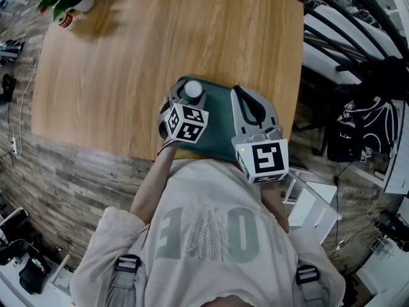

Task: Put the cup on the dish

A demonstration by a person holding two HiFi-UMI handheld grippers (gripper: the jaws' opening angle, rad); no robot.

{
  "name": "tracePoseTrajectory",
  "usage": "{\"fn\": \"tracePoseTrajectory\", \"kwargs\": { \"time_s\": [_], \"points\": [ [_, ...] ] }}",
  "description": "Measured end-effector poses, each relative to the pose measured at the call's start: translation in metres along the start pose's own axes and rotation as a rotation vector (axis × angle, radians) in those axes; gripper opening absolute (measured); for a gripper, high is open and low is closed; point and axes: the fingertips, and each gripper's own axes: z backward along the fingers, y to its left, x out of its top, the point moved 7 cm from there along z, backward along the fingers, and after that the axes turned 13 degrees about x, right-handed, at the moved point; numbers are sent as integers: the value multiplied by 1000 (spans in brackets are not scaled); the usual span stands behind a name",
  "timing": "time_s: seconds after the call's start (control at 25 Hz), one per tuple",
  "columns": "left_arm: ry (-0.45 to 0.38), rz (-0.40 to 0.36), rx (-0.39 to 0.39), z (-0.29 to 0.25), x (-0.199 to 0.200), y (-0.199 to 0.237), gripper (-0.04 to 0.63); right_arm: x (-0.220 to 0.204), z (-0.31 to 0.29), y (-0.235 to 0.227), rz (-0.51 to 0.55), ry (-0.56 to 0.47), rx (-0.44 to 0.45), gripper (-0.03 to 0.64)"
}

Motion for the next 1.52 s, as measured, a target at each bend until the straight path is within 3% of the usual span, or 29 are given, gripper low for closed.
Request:
{"fn": "tracePoseTrajectory", "kwargs": {
  "time_s": [0.48,0.64,1.04,1.44,1.52],
  "points": [
    [25,-3,33,-6,-2,1,265,3,-3,2,4,-2,19,20],
    [2,-52,68,-6,-1,-7,323,3,2,1,4,-6,17,20],
    [-68,28,109,19,17,19,400,6,7,2,22,-42,8,20],
    [-325,115,109,92,90,46,405,37,12,13,79,-162,11,20],
    [-411,132,129,115,105,51,403,45,14,16,92,-194,12,20]
  ]
}}
